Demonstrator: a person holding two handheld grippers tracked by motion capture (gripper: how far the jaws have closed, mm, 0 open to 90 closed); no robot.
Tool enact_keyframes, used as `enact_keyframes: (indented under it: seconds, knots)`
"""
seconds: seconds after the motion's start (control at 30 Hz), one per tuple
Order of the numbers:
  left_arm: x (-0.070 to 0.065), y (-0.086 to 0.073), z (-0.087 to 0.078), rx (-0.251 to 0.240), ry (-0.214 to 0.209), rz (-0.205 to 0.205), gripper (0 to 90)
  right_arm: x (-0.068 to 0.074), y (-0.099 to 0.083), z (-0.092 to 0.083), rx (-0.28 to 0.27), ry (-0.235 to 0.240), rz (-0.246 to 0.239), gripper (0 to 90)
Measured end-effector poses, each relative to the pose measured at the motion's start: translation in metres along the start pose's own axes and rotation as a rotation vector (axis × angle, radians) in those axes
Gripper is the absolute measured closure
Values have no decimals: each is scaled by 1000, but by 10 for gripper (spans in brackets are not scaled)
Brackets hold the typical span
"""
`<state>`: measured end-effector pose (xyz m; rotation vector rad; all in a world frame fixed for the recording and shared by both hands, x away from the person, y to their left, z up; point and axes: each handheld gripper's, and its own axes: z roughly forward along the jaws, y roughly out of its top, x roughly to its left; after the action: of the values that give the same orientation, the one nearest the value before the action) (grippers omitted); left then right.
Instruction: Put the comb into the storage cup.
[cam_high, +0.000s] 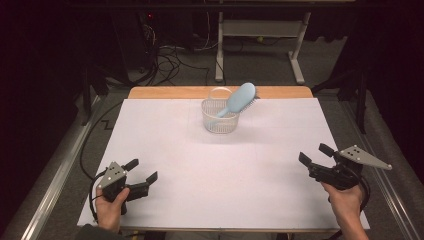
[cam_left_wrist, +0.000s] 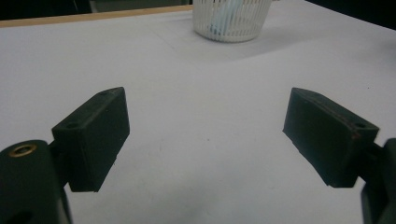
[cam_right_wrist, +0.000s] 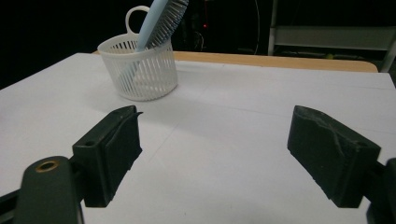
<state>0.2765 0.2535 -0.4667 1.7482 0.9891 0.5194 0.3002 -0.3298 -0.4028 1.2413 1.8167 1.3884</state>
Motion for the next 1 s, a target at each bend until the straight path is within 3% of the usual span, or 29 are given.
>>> enact_keyframes:
  seconds: [0.47,0.77,1.0]
  knots:
    - [0,0,-1,-4,5,-3,153,4,-15,-10,-15,-1,16,176]
    - [0,0,-1,-1,6,3,153,2,-24,-14,-37,11,65,161]
    - [-1,0,-1,1,4,6,153,2,-30,-15,-24,9,69,161]
